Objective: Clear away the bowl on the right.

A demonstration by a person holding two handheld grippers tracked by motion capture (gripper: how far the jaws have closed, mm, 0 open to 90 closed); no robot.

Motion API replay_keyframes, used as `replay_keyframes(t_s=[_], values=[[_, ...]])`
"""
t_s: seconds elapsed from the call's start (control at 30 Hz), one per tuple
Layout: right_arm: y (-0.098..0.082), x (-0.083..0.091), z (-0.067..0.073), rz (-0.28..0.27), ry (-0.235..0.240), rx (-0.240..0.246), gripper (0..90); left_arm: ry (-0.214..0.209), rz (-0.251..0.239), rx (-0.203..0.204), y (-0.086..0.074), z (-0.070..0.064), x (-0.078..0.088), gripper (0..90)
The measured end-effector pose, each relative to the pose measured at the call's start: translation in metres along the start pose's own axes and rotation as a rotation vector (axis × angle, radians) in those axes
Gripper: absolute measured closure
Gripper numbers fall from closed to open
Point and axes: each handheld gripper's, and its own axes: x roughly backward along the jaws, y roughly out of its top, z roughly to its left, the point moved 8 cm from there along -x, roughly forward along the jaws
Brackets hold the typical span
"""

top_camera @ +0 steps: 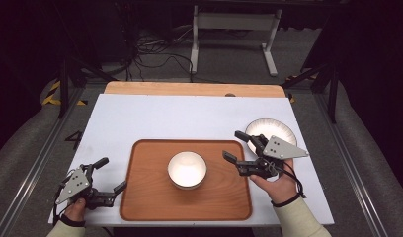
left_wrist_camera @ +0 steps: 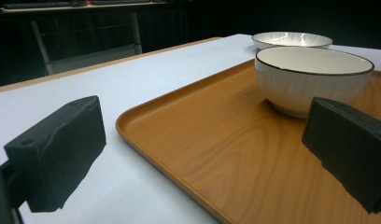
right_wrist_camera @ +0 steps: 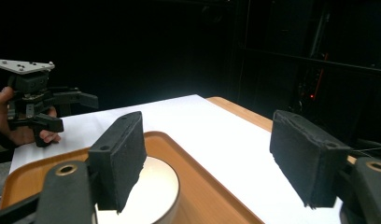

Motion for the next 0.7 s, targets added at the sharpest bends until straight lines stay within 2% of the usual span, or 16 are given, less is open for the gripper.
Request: replay_keyframes(t_s=[0.13, 0.37, 0.7], values=[[-0.001, 0.012, -0.009, -0.011, -0.006, -0.017, 25.5, 0.000, 0.000, 0.000, 0.000, 0.000, 0.000, 0.3], [-0.005, 0.028, -0.023, -0.013, -0.040, -0.015, 23.8, -0.002, 0.001, 0.002, 0.000, 0.000, 0.000, 0.3], [-0.021, 0.046, -0.037, 0.010, -0.086, -0.006, 21.6, -0.002, 0.007, 0.000, 0.000, 0.000, 0.000, 0.3]])
